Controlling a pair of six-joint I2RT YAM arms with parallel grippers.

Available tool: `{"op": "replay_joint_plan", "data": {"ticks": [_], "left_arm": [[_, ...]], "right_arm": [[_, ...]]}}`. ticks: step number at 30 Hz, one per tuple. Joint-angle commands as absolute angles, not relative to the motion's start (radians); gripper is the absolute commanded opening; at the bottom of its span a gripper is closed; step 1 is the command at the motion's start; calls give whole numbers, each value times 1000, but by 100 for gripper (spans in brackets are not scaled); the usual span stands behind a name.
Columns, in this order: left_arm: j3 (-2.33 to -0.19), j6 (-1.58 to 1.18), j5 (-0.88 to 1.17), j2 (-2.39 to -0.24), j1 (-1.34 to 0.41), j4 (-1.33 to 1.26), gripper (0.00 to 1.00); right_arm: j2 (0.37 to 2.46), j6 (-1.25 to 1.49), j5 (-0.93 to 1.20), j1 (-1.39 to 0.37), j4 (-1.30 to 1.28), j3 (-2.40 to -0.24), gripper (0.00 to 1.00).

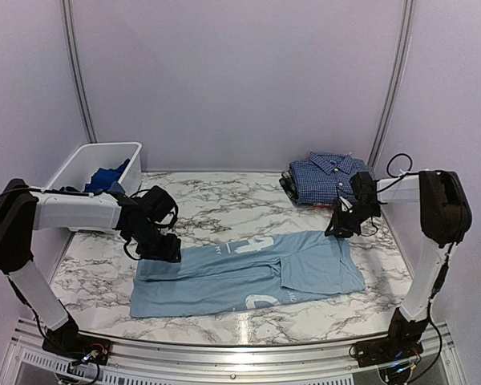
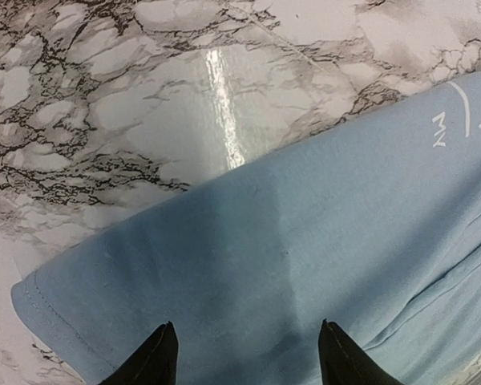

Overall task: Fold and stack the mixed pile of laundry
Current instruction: Rotate the rectangle-folded T-shirt at the center of the board.

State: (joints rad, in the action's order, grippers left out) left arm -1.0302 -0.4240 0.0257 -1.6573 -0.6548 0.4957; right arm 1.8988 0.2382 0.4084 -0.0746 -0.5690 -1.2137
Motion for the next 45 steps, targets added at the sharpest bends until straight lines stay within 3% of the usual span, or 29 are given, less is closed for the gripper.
{"op": "replay_joint_plan", "data": {"ticks": [1, 6, 17, 24, 29, 33, 45], "left_arm": [[-1021, -449, 5, -1698, -637, 538, 63], [-967, -480, 5, -1699, -610, 537, 61], [-892, -480, 5, -1698, -577, 536, 56], [-966, -436, -30, -1583, -577, 550, 68], [-1042, -387, -22, -1553, -579, 551, 69], [-1085, -343, -5, -1609, -588, 550, 68], [-1111, -418, 114, -1778, -641, 483, 60]], "right_arm": [[1920, 253, 375, -84, -575, -1267, 20], [1875, 250, 371, -53, -576, -1276, 0], [1917, 219, 501, 40, -485, -1231, 0], [1827, 169, 384, 39, -608, -1287, 35], [1673, 188, 406, 7, -628, -1233, 37], [1589, 225, 434, -131, -629, -1146, 36], [1481, 346, 405, -341, -537, -827, 36]]}}
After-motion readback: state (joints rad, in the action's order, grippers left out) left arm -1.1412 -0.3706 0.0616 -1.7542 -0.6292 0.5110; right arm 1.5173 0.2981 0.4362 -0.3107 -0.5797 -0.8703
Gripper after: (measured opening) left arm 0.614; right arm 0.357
